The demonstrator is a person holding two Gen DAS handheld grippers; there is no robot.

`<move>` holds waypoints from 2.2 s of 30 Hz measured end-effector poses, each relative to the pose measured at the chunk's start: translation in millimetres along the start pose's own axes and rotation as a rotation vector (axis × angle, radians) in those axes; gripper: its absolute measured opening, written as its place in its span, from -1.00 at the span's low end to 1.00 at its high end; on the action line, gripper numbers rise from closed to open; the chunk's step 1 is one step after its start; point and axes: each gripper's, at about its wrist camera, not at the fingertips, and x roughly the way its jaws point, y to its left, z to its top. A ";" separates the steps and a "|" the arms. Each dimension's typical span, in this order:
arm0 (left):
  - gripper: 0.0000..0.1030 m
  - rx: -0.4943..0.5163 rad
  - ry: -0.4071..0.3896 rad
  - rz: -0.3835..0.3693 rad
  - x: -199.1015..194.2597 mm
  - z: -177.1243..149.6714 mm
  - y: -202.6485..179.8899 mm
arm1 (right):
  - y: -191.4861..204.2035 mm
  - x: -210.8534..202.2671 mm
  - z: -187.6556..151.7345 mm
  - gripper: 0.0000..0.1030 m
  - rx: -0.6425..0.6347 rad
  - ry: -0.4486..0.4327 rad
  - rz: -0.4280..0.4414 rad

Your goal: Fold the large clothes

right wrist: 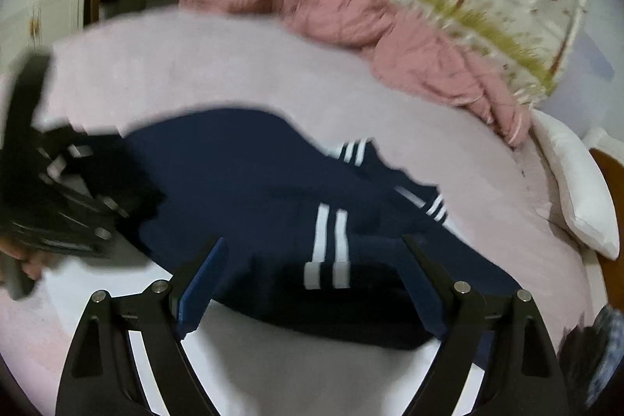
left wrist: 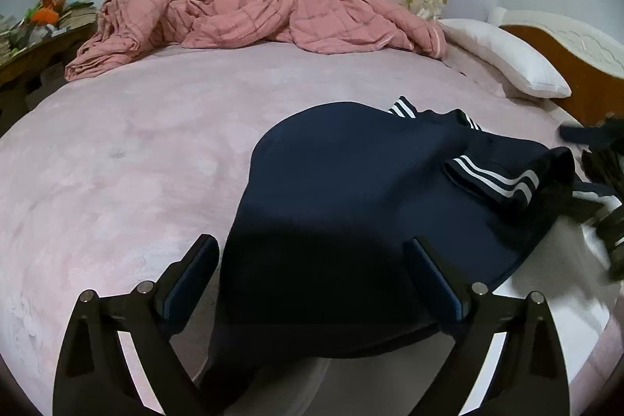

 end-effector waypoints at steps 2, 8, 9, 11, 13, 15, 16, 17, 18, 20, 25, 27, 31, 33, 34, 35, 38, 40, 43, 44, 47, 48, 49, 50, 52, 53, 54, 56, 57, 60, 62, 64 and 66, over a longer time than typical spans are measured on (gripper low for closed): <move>0.86 -0.003 0.007 -0.001 2.3 0.1 0.0 | 1.2 24.0 -3.8 0.55 -0.016 0.090 -0.003; 0.86 0.039 0.004 0.015 0.7 1.7 -7.3 | -23.7 47.4 -24.2 0.32 0.035 0.195 -0.078; 0.86 0.042 0.001 0.016 0.0 1.6 -7.3 | -31.7 45.0 -26.6 0.26 0.060 0.188 -0.085; 0.86 0.041 -0.004 0.016 -1.1 1.6 -6.7 | -49.8 35.7 -31.2 -0.47 0.086 0.160 -0.162; 0.86 0.037 0.001 0.016 -0.1 1.7 -5.6 | -70.3 32.8 -37.4 -0.56 0.110 0.171 -0.249; 0.86 0.036 0.006 0.016 0.6 1.8 -4.8 | -97.7 28.6 -46.5 -0.65 0.176 0.176 -0.305; 0.86 0.036 0.005 0.016 0.4 1.9 -5.0 | -115.5 23.9 -53.4 -0.69 0.220 0.173 -0.338; 0.86 0.037 0.005 0.016 0.3 2.0 -5.2 | -130.0 20.5 -59.0 -0.70 0.256 0.168 -0.354; 0.86 0.037 0.006 0.016 0.6 2.1 -5.2 | -149.9 15.4 -68.2 -0.70 0.317 0.160 -0.352; 0.88 0.039 0.007 0.016 0.7 2.3 -5.1 | -175.8 8.9 -81.0 -0.70 0.402 0.158 -0.326; 0.88 0.041 -0.009 0.011 -2.1 2.3 -5.4 | -219.4 12.6 -119.4 -0.63 0.540 0.181 -0.247; 0.88 0.039 -0.008 0.013 -1.9 2.1 -5.3 | -227.9 10.8 -128.4 -0.52 0.584 0.173 -0.237; 0.88 0.053 -0.008 0.005 -3.6 2.3 -7.8 | -240.6 4.9 -135.9 -0.47 0.565 0.179 -0.404; 0.88 0.059 0.005 0.018 -4.0 0.3 -11.2 | -247.9 -2.9 -141.7 -0.46 0.588 0.182 -0.387; 0.87 0.064 0.018 0.032 -3.4 -0.6 -12.6 | -249.8 -11.2 -145.0 -0.46 0.602 0.172 -0.386; 0.87 0.070 0.009 0.028 -6.5 -1.3 -15.3 | -250.2 -18.2 -147.2 -0.46 0.610 0.161 -0.385; 0.88 0.069 -0.053 0.018 -28.5 0.9 -20.7 | -238.8 -54.7 -156.2 -0.34 0.650 0.082 -0.324; 0.87 0.035 -0.077 -0.022 -44.9 2.3 -22.0 | -224.6 -78.5 -160.5 -0.06 0.650 0.030 -0.281; 0.87 -0.007 -0.129 -0.070 -75.9 4.5 -28.1 | -193.8 -114.6 -166.1 0.11 0.613 -0.051 -0.260; 0.87 0.003 -0.153 -0.073 -86.6 5.7 -33.5 | -183.4 -125.2 -167.9 0.16 0.602 -0.073 -0.249; 0.88 0.063 -0.213 -0.066 -119.0 1.7 -52.5 | -153.7 -155.4 -174.3 0.58 0.592 -0.143 -0.216; 0.89 0.073 -0.228 -0.063 -128.1 -1.3 -58.5 | -146.9 -161.3 -177.0 0.69 0.599 -0.158 -0.212; 0.96 0.085 -0.243 -0.062 -138.3 -8.0 -65.4 | -138.4 -169.1 -181.9 0.69 0.612 -0.180 -0.204; 0.99 0.094 -0.252 -0.065 -145.7 -13.6 -71.6 | -130.1 -175.4 -186.8 0.69 0.622 -0.194 -0.192; 0.99 0.113 -0.261 -0.074 -157.1 -24.4 -83.9 | -118.0 -181.8 -194.4 0.72 0.625 -0.199 -0.188; 0.99 0.123 -0.256 -0.078 -161.4 -28.3 -89.7 | -113.1 -183.7 -196.9 0.73 0.619 -0.199 -0.191; 0.99 0.131 -0.251 -0.083 -163.7 -30.7 -94.2 | -108.1 -185.3 -199.5 0.73 0.610 -0.202 -0.197; 0.99 0.154 -0.263 -0.097 -170.1 -35.1 -104.9 | -97.1 -188.2 -203.6 0.75 0.579 -0.205 -0.218; 0.99 0.163 -0.272 -0.094 -172.6 -36.6 -108.3 | -91.5 -189.3 -205.2 0.75 0.563 -0.204 -0.227; 0.99 0.187 -0.286 -0.084 -174.2 -37.2 -118.5 | -82.3 -190.8 -208.5 0.76 0.550 -0.205 -0.221; 0.99 0.192 -0.264 -0.090 -169.1 -37.7 -122.3 | -79.6 -188.9 -210.3 0.80 0.557 -0.199 -0.193; 0.99 0.193 -0.227 -0.099 -161.2 -40.1 -124.1 | -76.9 -185.2 -212.6 0.83 0.555 -0.185 -0.176; 0.99 0.205 -0.189 -0.095 -152.2 -44.3 -125.1 | -74.5 -179.9 -213.7 0.83 0.540 -0.165 -0.171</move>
